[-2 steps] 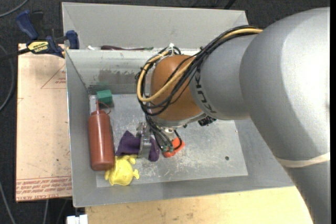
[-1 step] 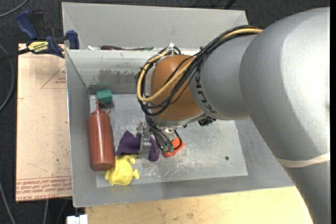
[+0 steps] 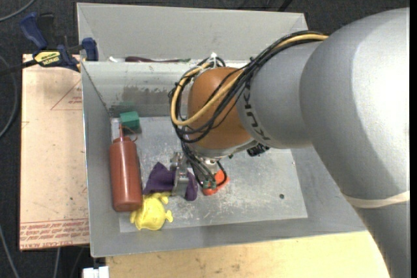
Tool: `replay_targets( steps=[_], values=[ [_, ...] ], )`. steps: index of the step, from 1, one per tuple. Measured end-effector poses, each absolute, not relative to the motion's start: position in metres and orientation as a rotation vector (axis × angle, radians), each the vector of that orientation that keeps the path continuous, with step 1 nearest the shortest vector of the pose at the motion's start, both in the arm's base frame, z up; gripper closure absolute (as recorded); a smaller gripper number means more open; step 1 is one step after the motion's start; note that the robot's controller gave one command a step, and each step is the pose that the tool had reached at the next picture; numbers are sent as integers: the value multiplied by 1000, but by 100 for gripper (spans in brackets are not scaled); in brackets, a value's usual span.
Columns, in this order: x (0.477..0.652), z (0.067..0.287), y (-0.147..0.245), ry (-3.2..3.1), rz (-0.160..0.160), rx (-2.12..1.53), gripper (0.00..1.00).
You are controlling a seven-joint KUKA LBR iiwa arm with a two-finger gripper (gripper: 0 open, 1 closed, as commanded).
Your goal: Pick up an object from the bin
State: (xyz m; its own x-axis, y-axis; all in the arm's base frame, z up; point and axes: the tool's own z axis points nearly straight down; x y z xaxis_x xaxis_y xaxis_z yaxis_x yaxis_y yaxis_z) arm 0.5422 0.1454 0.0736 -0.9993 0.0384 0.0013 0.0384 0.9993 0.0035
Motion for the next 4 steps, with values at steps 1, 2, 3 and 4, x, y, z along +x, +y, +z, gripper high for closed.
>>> replay_targets(
  steps=[1,2,3,4],
  values=[
    [541,92,145,-3137,-4,-61,100],
    [543,108,146,-3144,-8,-61,100],
    [544,118,146,-3145,-8,-61,100],
    [544,126,146,-3146,-9,-61,100]
  ],
)
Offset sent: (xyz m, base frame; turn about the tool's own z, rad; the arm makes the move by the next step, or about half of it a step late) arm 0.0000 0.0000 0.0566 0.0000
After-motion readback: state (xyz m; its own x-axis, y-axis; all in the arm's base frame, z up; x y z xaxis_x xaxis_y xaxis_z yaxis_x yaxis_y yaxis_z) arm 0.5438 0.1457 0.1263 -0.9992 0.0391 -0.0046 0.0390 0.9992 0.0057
